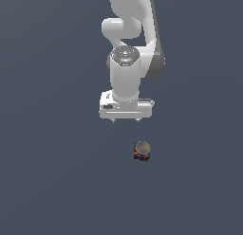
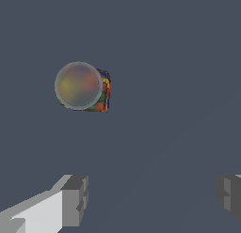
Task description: Pick up the object and move it to a goal position.
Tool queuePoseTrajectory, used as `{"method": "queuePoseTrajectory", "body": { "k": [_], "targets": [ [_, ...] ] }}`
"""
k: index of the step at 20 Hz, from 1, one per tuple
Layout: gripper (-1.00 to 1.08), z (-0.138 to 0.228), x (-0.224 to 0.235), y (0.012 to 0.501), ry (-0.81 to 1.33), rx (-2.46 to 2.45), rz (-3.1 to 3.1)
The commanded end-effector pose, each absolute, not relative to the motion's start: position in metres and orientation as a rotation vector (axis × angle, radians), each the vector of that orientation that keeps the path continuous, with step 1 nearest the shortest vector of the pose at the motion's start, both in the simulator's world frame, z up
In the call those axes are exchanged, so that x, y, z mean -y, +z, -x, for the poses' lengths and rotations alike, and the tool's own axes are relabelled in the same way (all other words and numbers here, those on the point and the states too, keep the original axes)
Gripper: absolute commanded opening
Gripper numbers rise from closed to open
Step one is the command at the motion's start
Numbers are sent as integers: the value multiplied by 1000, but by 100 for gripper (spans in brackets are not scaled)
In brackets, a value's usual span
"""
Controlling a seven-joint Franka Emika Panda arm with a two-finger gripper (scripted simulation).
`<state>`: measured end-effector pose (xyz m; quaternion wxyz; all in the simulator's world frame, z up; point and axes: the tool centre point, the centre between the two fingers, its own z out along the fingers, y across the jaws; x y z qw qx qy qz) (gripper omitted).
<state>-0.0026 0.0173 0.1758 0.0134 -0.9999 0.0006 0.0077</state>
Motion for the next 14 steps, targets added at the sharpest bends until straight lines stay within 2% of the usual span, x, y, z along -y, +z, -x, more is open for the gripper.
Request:
{"method": "queuePoseTrajectory", "body": {
  "k": [1, 9, 14],
  "targets": [
    [100, 3, -17, 176, 24, -2, 3115],
    [100, 13, -46, 164, 87, 61, 3116],
    [100, 12, -47, 163, 85, 58, 3116]
  ]
}}
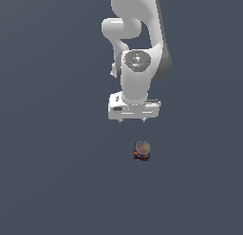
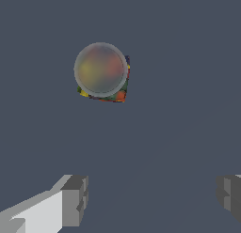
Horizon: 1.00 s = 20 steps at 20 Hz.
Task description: Pick up the object and move it to a goal position.
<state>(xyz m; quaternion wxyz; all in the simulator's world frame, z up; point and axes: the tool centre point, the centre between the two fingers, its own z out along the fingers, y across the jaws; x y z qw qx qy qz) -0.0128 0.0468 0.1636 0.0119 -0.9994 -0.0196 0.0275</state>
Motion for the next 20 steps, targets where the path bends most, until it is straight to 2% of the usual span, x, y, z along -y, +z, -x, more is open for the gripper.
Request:
{"method": "queuePoseTrajectory", "body": {
  "k": [1, 9, 20],
  "targets": [
    [100, 11, -47, 163, 85, 57, 3117],
    [100, -10, -57, 153, 69, 12, 3121],
    [100, -59, -83, 124, 23, -105, 3133]
  ]
}}
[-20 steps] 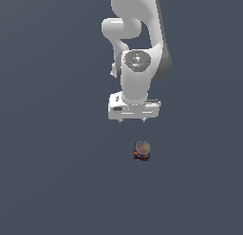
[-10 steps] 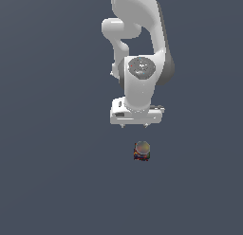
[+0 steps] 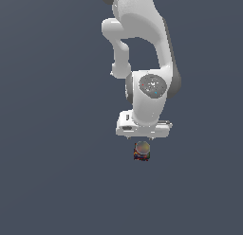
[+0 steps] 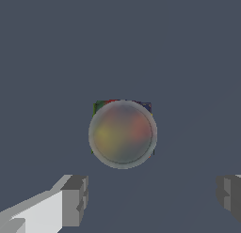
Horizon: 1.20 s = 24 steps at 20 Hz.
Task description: Pick up the object and move it to a goal position.
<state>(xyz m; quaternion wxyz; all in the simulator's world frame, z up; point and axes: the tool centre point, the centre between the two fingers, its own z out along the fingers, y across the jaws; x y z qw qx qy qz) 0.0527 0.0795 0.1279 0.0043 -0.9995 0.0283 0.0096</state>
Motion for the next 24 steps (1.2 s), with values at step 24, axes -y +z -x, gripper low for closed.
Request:
{"method": "queuePoseTrajectory", "body": {
  "k": [24],
  "targets": [
    [100, -77, -96, 65, 0, -156, 3138]
  ]
}}
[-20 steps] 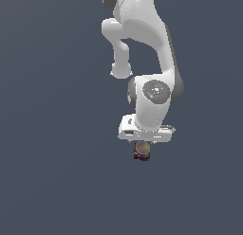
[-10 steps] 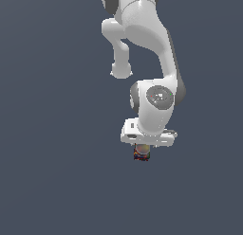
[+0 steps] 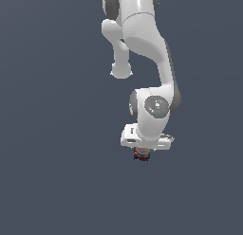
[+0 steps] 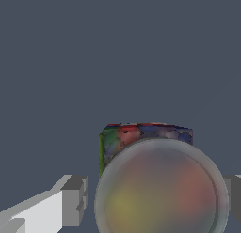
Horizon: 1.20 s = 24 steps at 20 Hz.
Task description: Pick up the object and move it to a goal position.
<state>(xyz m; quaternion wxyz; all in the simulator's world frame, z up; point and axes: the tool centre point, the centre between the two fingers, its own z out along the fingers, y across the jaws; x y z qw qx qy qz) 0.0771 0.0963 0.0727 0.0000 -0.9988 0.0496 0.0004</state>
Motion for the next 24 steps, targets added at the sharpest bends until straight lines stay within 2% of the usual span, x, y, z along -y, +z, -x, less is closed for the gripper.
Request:
{"method": "queuePoseTrajectory", "body": {
  "k": [1, 7, 8, 24],
  "targets": [
    [100, -77, -96, 62, 0, -156, 3138],
    [100, -79, -96, 58, 0, -157, 3138],
    [-100, -79, -96, 58, 0, -157, 3138],
    [-100, -79, -86, 70, 3, -157, 3138]
  ]
}}
